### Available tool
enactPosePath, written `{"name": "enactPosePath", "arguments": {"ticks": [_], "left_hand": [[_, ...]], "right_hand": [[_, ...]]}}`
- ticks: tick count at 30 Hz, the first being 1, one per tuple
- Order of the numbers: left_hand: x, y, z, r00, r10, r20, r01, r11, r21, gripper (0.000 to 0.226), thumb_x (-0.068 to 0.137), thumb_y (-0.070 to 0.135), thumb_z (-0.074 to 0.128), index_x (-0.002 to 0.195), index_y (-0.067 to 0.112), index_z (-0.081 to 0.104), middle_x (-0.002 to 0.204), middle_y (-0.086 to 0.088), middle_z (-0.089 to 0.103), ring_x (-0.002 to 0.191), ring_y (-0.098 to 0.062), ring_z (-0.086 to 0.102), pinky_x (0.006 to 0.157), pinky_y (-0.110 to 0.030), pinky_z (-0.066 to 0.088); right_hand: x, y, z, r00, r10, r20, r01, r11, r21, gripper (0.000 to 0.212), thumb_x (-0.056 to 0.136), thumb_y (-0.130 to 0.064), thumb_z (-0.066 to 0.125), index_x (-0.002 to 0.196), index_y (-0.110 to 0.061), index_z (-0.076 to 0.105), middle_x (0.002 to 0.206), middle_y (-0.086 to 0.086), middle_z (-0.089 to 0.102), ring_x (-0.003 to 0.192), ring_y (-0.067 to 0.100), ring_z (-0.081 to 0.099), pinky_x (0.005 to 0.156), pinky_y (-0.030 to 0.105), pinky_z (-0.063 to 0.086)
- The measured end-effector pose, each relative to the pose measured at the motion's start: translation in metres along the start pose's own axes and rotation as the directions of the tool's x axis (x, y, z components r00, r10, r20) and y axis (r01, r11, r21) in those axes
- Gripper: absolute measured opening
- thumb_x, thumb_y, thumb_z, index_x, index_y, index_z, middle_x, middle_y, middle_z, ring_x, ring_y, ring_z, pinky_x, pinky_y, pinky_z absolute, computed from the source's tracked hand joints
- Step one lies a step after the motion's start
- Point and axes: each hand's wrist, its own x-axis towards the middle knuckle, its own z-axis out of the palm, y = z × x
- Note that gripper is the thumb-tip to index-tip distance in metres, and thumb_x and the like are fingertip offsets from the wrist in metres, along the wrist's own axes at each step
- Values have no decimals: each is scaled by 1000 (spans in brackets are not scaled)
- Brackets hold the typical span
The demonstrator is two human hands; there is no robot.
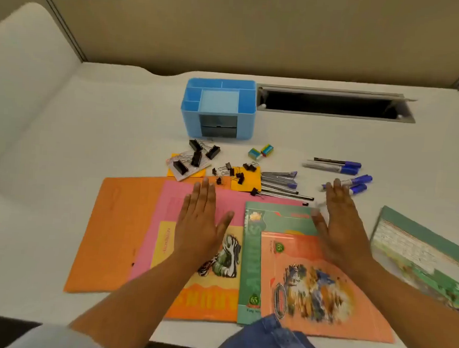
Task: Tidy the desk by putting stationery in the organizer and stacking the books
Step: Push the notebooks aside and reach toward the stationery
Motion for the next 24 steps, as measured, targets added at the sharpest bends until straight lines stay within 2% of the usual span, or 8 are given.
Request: {"name": "enactPosePath", "arguments": {"ticks": [5,8,12,24], "left_hand": [[-23,-19,12,999,-32,37,33,999,-9,79,94,65,12,154,17,-4,162,1,-7,149,-15,-10,122,-35,0],[-27,-22,18,996,-47,75,47,999,0,80,92,68,9,155,18,1,162,2,-2,150,-15,-8,122,-36,2],[-29,-22,18,995,-54,83,55,998,-6,79,93,66,15,155,18,8,162,4,-1,149,-13,-4,122,-35,3],[-29,-21,18,995,-71,76,70,997,15,77,93,66,14,155,22,2,161,7,-6,148,-10,-9,121,-31,-3]], "right_hand": [[-36,3,19,991,-16,130,25,998,-66,75,94,-58,24,156,-18,7,162,-1,-4,149,16,-10,122,38,5],[-48,5,27,985,-34,170,55,991,-123,73,95,-62,15,155,-22,7,163,-3,-1,149,14,-10,121,36,2],[-55,4,32,986,-37,165,57,991,-124,69,96,-62,13,155,-25,11,161,-7,7,149,10,-4,120,34,1],[-55,6,34,986,-14,167,33,993,-112,68,94,-64,13,152,-30,8,158,-11,5,148,7,1,118,30,0]]}}
